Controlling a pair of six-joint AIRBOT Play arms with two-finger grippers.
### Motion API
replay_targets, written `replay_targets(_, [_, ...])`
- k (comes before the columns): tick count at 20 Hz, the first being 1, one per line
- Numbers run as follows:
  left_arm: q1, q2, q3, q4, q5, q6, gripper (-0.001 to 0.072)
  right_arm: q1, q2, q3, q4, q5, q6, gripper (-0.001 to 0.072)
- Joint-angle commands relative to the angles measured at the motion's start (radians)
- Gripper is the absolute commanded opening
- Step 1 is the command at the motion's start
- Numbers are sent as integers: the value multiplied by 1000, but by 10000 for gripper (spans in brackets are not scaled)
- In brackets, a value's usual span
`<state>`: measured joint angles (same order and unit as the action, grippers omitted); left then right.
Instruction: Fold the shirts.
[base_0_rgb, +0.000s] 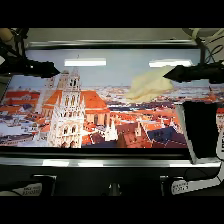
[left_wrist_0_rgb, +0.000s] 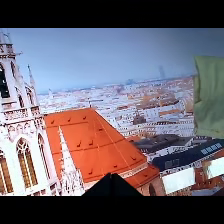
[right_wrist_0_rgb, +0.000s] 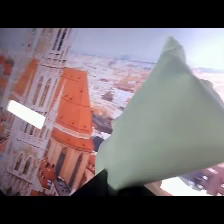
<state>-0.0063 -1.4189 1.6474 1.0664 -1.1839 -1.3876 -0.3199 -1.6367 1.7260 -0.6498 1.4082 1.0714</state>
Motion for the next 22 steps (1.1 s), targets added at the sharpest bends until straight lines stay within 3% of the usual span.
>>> replay_targets(1, [0,-7,-1,0,10,0,22,-194,18,163,-132,158,64,19])
replay_targets(7, [-5,0,0,-54,-21,9,22,-463,21,175,-135,148,60,19])
replay_targets(12, [-7,0,0,-53,-6,42,22,-589,65,176,-196,298,41,20])
replay_targets(15, [-7,0,0,-53,26,43,22,-613,87,176,-400,438,47,19])
replay_targets(18, [-8,0,0,-53,27,50,22,-612,138,122,-622,441,41,19])
replay_targets(22, [-7,0,0,-53,24,57,22,-613,247,-169,-871,426,39,19])
